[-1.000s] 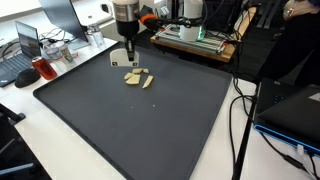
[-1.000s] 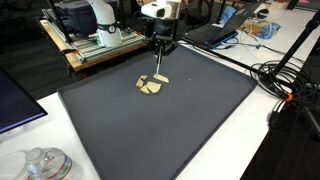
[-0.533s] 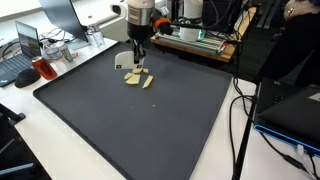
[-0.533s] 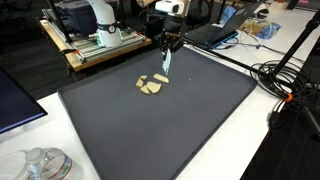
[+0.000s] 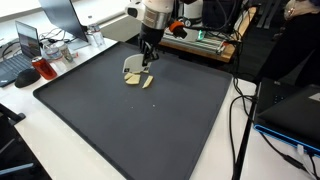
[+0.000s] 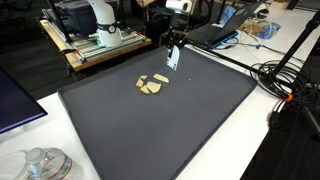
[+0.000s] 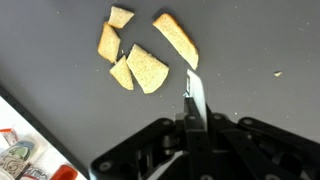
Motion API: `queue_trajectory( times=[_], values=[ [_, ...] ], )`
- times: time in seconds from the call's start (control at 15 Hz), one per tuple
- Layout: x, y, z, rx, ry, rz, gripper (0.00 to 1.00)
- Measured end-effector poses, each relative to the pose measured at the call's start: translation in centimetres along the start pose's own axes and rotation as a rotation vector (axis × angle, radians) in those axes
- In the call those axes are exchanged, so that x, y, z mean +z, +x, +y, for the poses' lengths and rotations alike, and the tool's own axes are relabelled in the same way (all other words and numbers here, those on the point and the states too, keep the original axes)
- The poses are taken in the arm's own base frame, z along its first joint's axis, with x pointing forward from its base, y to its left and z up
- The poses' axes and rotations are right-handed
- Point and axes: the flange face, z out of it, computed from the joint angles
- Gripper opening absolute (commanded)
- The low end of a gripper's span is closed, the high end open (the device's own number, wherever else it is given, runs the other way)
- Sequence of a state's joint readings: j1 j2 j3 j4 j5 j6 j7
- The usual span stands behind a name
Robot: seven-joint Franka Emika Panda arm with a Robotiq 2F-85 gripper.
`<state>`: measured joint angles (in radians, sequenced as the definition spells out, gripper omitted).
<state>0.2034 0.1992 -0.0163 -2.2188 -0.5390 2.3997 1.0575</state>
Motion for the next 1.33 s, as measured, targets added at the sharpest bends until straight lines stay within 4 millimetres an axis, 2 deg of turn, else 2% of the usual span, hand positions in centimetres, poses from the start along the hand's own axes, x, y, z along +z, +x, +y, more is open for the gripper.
queue_trajectory(
  times=[0.47,0.67,0.93,1.33],
  values=[
    [-1.1,-2.9,-2.4,-0.09,-0.014,0.075,0.01],
    [-1.7,-4.0,-2.4,-0.1,-0.014,0.098,0.01],
    [-2.2,-4.4,-1.0,-0.074,-0.011,0.086,0.01],
    [-1.8,-3.4,2.8,0.035,0.041,-0.059,0.01]
  ],
)
